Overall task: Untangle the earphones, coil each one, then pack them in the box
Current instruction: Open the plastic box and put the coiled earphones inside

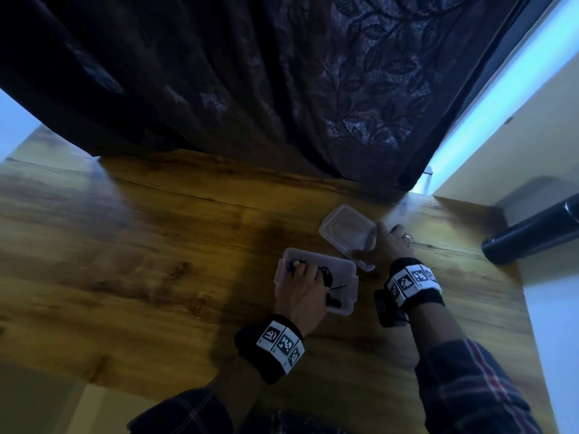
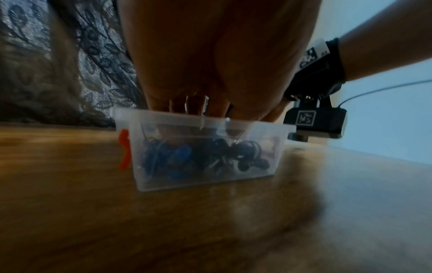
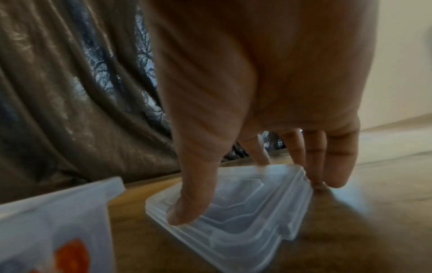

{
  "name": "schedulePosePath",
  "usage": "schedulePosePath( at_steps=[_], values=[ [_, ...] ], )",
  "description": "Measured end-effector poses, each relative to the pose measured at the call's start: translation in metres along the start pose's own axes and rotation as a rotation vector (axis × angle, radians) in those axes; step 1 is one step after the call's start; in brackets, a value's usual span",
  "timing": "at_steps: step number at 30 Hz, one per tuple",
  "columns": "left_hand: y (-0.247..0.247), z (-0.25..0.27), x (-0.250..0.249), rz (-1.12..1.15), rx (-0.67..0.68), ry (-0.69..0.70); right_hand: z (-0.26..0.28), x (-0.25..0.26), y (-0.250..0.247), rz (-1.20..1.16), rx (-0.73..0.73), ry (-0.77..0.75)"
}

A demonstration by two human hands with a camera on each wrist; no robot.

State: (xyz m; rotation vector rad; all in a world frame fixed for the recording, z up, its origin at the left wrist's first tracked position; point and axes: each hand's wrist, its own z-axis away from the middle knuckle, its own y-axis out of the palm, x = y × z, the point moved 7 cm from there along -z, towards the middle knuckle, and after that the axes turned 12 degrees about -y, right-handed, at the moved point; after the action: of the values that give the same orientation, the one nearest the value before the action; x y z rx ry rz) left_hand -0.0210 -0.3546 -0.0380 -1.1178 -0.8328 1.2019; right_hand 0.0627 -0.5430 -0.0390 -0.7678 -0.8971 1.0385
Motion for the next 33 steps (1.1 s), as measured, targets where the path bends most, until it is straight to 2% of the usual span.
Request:
schedulePosePath(
  at_steps=[4,7,11,14,17,19,21,23,25,28,31,33],
  values=[
    [-0.005,0.001,0.0,0.01,-0.009,0.03,-0.003,0.004,0.0,0.089,-0.011,-0.071],
    [-0.02,0.001,0.007,0.162,-0.018,0.027,-0.002,-0.001,-0.002,-0.038,-0.096,-0.137],
    [-0.052,0.007,0.041,0.578,-0.14,-0.097,0.019,-0.014,-0.019,-0.408,-0.317,-0.18],
    [-0.064,0.007,0.08,0.786,-0.202,-0.25,0.048,-0.01,-0.029,-0.455,-0.451,-0.283],
    [-0.066,0.005,0.108,0.902,-0.23,-0.31,0.081,0.006,-0.03,-0.473,-0.541,-0.383],
    [-0.066,0.008,0.114,0.936,-0.218,-0.279,0.11,0.015,-0.039,-0.463,-0.657,-0.488],
    [-0.071,0.013,0.11,1.014,-0.185,-0.195,0.135,0.02,-0.05,-0.515,-0.711,-0.562],
    [-0.078,0.019,0.099,1.075,-0.145,-0.098,0.15,0.02,-0.056,-0.611,-0.681,-0.602],
    [-0.085,0.024,0.086,1.115,-0.103,-0.027,0.153,0.021,-0.054,-0.698,-0.59,-0.642],
    [-0.082,0.029,0.076,1.143,-0.052,-0.01,0.144,0.014,-0.031,-0.793,-0.476,-0.534],
    [-0.065,0.028,0.078,1.107,-0.025,-0.145,0.132,0.004,0.0,-0.781,-0.464,-0.263],
    [-0.053,0.028,0.082,1.035,-0.015,-0.228,0.125,0.005,0.017,-0.744,-0.457,-0.164]
  ],
)
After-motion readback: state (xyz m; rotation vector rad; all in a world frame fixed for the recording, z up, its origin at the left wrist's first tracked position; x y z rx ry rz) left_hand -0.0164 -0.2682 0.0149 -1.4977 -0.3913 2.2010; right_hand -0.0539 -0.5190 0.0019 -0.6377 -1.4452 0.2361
